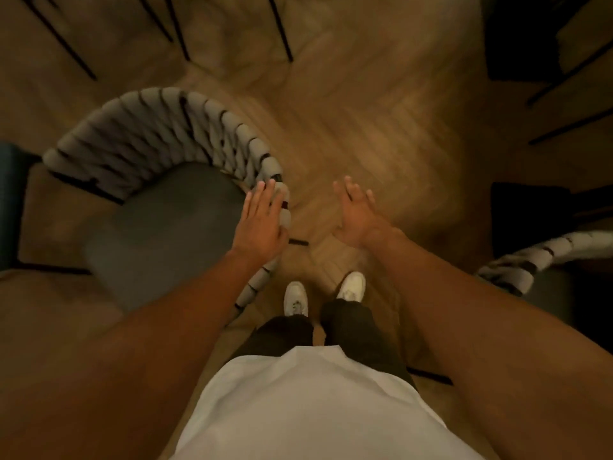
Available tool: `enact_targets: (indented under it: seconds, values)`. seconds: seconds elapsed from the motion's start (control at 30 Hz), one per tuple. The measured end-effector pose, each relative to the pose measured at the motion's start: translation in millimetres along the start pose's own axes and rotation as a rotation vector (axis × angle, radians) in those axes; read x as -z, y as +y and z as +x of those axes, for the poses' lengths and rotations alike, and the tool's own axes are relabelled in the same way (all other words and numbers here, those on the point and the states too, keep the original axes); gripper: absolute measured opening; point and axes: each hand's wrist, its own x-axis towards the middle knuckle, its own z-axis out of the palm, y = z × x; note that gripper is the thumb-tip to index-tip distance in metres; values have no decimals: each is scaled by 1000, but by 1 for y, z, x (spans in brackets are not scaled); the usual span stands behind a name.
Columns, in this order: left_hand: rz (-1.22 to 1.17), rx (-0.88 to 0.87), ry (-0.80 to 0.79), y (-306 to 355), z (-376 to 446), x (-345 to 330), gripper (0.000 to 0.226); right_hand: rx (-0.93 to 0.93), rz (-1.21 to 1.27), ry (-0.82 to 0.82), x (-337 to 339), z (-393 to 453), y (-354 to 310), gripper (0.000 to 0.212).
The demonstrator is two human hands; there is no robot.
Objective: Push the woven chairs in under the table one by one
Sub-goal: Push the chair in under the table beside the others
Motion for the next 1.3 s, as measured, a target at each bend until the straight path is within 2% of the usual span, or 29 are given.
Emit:
enact_targets:
  seconds: [0.13, 0.3, 0.43, 0.63, 0.83, 1.0, 1.07, 1.13, 1.2, 1.3]
  values:
    - [-271, 235, -7, -10, -7, -10, 81, 181, -140, -51, 21, 46, -40, 103]
    - [-514, 383, -32, -2, 10, -15, 88, 421, -336, -99, 50, 111, -70, 96]
    - [-698, 578, -56, 5, 34, -22, 96, 646, -589, -90, 64, 163, -86, 94]
    - [-876, 782, 81, 18, 76, -29, 97, 942, -940, -135, 83, 223, -117, 96]
    - [-1006, 927, 109, 13, 107, -39, 102, 1062, -1188, -166, 78, 258, -146, 87]
    - [-1073, 914, 220, -2, 131, -27, 74, 1180, -1390, -134, 78, 280, -156, 73]
    - [-1112, 952, 257, -2, 141, -18, 78, 1238, -1464, -130, 84, 292, -169, 69]
    - [-1158, 1014, 261, 0, 150, -13, 81, 1277, -1568, -119, 91, 306, -184, 75]
    - [-1148, 1093, 237, 2, 155, -14, 72, 1323, -1669, -146, 94, 316, -199, 86]
    - [-1070, 1151, 182, 3, 159, -11, 58, 1460, -1763, -167, 99, 322, -209, 69]
